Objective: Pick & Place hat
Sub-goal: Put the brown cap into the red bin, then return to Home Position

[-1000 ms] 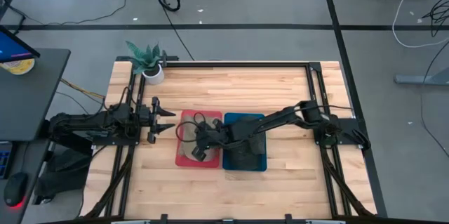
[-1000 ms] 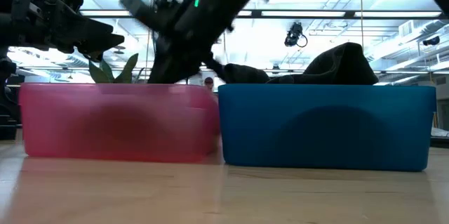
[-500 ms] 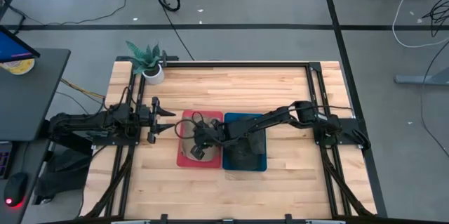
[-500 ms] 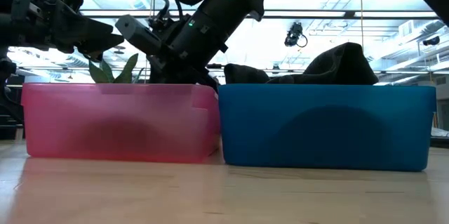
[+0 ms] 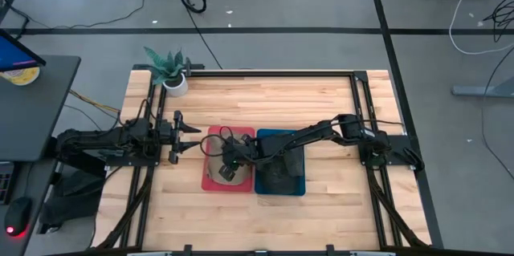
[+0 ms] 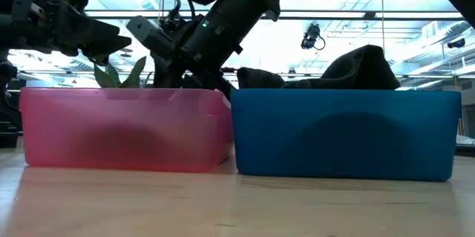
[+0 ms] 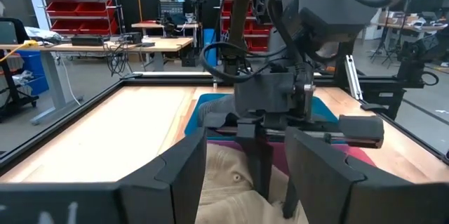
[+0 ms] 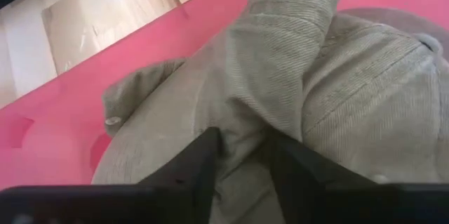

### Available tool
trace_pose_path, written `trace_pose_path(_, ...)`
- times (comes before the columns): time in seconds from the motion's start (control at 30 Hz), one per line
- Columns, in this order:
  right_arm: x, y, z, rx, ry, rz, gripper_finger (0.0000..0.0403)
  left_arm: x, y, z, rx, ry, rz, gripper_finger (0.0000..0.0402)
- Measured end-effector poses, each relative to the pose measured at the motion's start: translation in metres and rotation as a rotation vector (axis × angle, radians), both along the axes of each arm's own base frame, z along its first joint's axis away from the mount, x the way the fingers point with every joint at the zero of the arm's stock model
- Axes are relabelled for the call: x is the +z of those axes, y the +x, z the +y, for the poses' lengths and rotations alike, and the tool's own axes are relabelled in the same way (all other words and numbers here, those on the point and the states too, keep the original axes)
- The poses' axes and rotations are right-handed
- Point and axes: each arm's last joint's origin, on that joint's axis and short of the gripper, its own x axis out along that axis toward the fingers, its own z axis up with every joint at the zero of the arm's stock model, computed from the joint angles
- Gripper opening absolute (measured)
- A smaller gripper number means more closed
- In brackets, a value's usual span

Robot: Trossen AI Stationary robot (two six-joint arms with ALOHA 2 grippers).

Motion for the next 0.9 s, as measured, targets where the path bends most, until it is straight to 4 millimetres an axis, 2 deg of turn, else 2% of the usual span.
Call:
trace_pose_path(0.23,0.028,-0.007,-0.001,0.047,-0.022,-0.031,0.0186,0.0,0.0,0.0,0.0,0.0,0.0,0.0197)
trace_pose_path(0.5,0.057,-0.012,-0.003,0.089,-0.067,-0.094,0.0199,0.0,0.0,0.0,0.0,0.0,-0.001,0.0197)
trace_pose_path(0.77,0.061,-0.011,-0.004,0.288,-0.266,-0.078,0.0197,0.0,0.0,0.0,0.0,0.0,-0.001,0.0197)
trace_pose_path(0.9,0.06,-0.011,-0.006,0.29,-0.269,-0.071,0.0197,0.0,0.0,0.0,0.0,0.0,-0.001,0.0197)
